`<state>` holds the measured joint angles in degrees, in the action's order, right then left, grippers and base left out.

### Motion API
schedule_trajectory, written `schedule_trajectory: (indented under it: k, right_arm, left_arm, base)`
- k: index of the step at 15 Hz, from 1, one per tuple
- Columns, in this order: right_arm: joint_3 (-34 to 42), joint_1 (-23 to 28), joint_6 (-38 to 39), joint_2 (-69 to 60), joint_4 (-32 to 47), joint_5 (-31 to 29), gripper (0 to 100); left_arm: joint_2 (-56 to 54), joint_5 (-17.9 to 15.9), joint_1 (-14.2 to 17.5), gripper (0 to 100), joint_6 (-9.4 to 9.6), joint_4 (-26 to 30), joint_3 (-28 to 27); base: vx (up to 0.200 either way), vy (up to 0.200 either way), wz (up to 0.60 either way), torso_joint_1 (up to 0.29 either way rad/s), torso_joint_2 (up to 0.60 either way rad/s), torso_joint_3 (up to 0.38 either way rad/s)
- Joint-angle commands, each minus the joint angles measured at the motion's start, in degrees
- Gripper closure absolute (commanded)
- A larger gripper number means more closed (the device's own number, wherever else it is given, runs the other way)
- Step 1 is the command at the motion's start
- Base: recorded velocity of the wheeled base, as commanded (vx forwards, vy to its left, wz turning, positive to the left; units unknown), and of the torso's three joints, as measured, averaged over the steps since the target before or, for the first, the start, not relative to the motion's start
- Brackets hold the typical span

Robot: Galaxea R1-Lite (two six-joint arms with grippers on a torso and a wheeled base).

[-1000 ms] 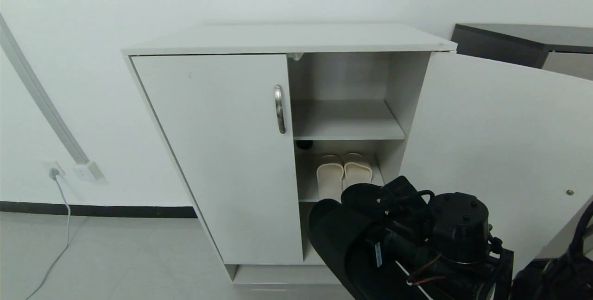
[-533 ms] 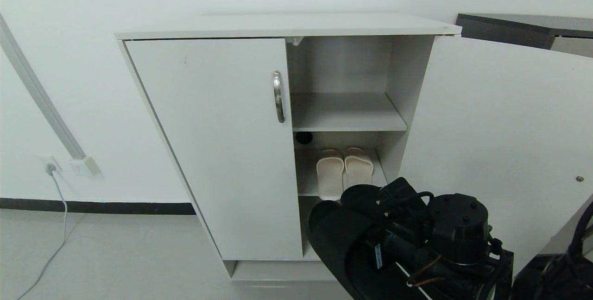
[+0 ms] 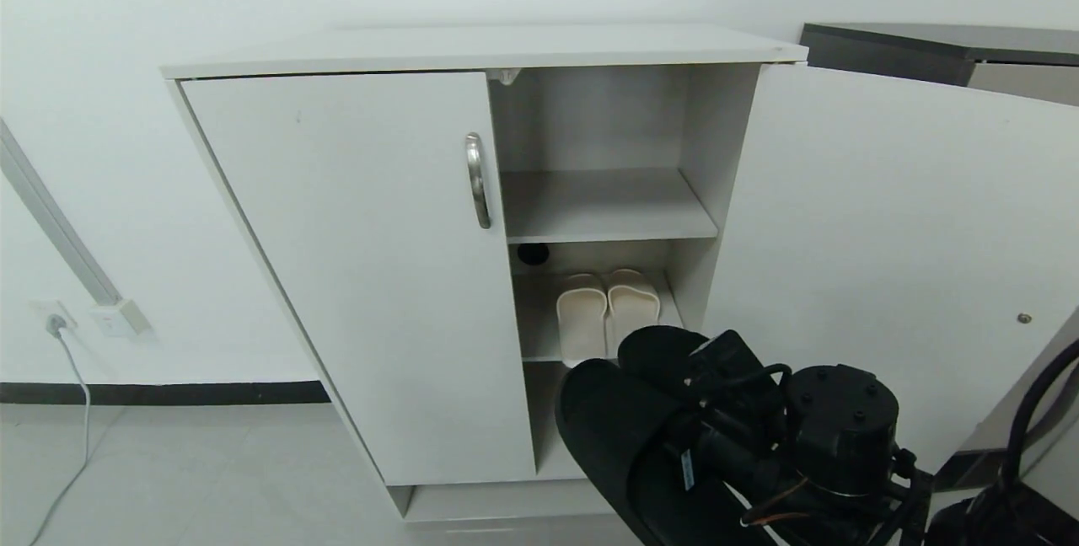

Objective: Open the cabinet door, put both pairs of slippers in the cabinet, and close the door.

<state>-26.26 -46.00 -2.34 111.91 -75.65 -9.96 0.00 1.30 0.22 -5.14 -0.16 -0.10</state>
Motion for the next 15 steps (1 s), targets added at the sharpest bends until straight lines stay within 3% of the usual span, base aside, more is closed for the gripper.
schedule_trajectory:
  k: [1, 6, 7, 8, 10, 12, 15]
  right_arm:
    - [0.68, -0.15, -0.03, 2.26, -1.16, 0.12, 100]
    - [-0.99, -0.32, -1.00, 2.88, -2.04, -0.68, 100]
    - [-3.18, -0.67, -1.18, 3.23, -0.02, -4.10, 100]
    - [-6.52, -1.47, -0.91, 3.58, 4.55, -9.46, 100]
    - [-10.39, -3.05, 0.93, 3.49, 10.70, -13.68, 100]
    - [-20.76, -4.98, 8.41, 3.23, 24.77, -21.33, 100]
    - [-29.73, -5.95, 16.32, 3.14, 40.67, -23.97, 100]
  left_arm:
    - [0.00, 0.01, -0.04, 100, -0.04, -0.02, 0.01]
    - [0.00, 0.01, -0.04, 100, 0.05, -0.02, 0.01]
    - [0.00, 0.01, -0.04, 100, 0.05, -0.02, 0.01]
    - [0.00, 0.01, -0.04, 100, -0.04, -0.02, 0.01]
    - [0.00, 0.01, -0.04, 100, 0.05, -0.02, 0.01]
    - [0.00, 0.01, -0.04, 100, -0.04, -0.02, 0.01]
    - [0.00, 0.01, -0.04, 100, -0.04, -0.02, 0.01]
  base:
    - [0.000, 0.000, 0.00, 0.000, 0.00, 0.000]
    - [0.000, 0.000, 0.00, 0.000, 0.00, 0.000]
    - [0.000, 0.000, 0.00, 0.000, 0.00, 0.000]
    - [0.000, 0.000, 0.00, 0.000, 0.00, 0.000]
    - [0.000, 0.000, 0.00, 0.000, 0.00, 0.000]
    - [0.000, 0.000, 0.00, 0.000, 0.00, 0.000]
    - [0.000, 0.000, 0.00, 0.000, 0.00, 0.000]
